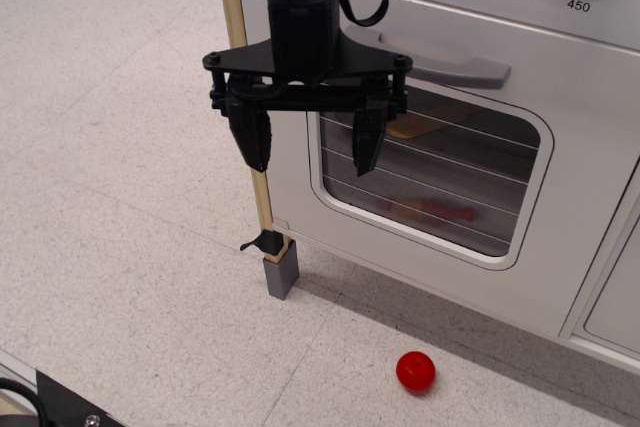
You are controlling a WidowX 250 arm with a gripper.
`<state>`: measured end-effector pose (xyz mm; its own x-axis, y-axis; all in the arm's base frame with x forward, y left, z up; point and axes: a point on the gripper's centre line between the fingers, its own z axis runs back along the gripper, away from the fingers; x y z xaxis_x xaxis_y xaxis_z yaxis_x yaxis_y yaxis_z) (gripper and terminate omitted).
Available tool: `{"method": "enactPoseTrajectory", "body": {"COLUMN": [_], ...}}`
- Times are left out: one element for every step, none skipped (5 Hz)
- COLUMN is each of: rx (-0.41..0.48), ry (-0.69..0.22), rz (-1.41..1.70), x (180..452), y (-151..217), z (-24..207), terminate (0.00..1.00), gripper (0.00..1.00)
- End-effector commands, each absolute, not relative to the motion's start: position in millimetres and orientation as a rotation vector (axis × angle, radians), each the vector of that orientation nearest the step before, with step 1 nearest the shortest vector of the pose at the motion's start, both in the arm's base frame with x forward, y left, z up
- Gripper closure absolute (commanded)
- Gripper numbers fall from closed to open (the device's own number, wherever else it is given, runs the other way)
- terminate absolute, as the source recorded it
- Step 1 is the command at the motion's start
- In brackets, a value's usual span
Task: Open oven
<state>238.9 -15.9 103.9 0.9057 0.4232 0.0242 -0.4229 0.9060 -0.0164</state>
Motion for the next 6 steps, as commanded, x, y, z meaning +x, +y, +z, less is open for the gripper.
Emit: {"method": "enactPoseTrajectory", "body": {"rx": [-0.011,-0.037,-0.12,-0.228,-0.273,-0.3], "ry": [-0.027,-0.114,-0.182,-0.253,-0.323,-0.318], "rz": [0.437,0.61,0.836,1.066,1.179,1.299], "x": [239,276,312,333,338,342], "y": [-16,-9,8,23,26,25], "z": [104,106,115,120,118,100], "terminate": [0.0,0.0,0.0,0.0,0.0,0.0], "gripper": [0.0,0.0,0.0,0.0,0.0,0.0]}}
